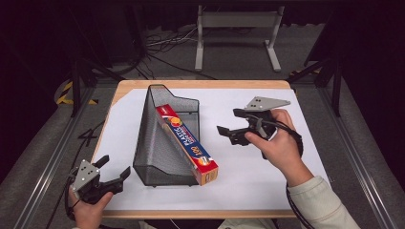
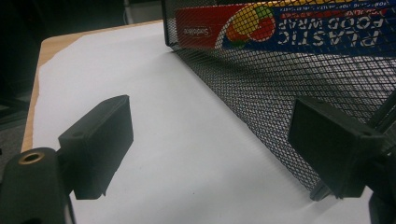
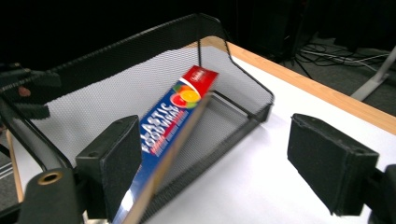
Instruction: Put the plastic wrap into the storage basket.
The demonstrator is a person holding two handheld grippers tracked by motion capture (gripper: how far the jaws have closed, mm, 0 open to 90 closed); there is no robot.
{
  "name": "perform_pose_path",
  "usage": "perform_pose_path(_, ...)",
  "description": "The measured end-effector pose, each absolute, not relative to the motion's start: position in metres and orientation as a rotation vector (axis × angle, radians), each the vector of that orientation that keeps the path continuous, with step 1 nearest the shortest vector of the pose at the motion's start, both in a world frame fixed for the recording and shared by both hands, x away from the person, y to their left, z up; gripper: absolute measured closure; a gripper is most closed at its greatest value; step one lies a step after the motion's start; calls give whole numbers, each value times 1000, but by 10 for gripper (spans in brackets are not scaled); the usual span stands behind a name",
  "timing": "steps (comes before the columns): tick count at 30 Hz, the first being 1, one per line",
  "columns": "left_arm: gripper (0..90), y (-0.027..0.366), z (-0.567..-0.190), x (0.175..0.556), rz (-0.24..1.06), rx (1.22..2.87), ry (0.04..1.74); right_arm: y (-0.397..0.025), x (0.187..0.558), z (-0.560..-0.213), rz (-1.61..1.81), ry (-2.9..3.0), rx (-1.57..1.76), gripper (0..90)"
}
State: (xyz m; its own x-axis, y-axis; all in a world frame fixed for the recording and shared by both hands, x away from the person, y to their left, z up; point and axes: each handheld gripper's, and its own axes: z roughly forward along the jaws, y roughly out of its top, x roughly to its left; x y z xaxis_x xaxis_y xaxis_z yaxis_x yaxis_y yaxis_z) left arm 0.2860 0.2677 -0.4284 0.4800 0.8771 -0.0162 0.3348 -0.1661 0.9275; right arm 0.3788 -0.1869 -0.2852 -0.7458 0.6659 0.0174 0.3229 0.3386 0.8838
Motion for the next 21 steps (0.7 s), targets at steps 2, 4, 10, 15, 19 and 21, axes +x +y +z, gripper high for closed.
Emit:
perform_pose_path(2,146,267,-428,286,679,1733,1032,-198,377,-287,1367,2256,874,186)
perform_pose_path(4,146,266,-428,286,680,1737,1025,-210,375,-289,1359,2244,882,186)
perform_pose_path(10,146,266,-428,286,680,1737,1028,-238,369,-294,1361,2200,899,186)
perform_pose_path(15,142,265,-429,286,674,1746,1022,-265,368,-309,1344,2166,920,186)
perform_pose_path(19,140,265,-430,287,677,1753,1026,-286,367,-330,1351,2154,919,186)
perform_pose_path(21,140,266,-430,287,676,1749,1029,-296,366,-342,1342,2153,928,185)
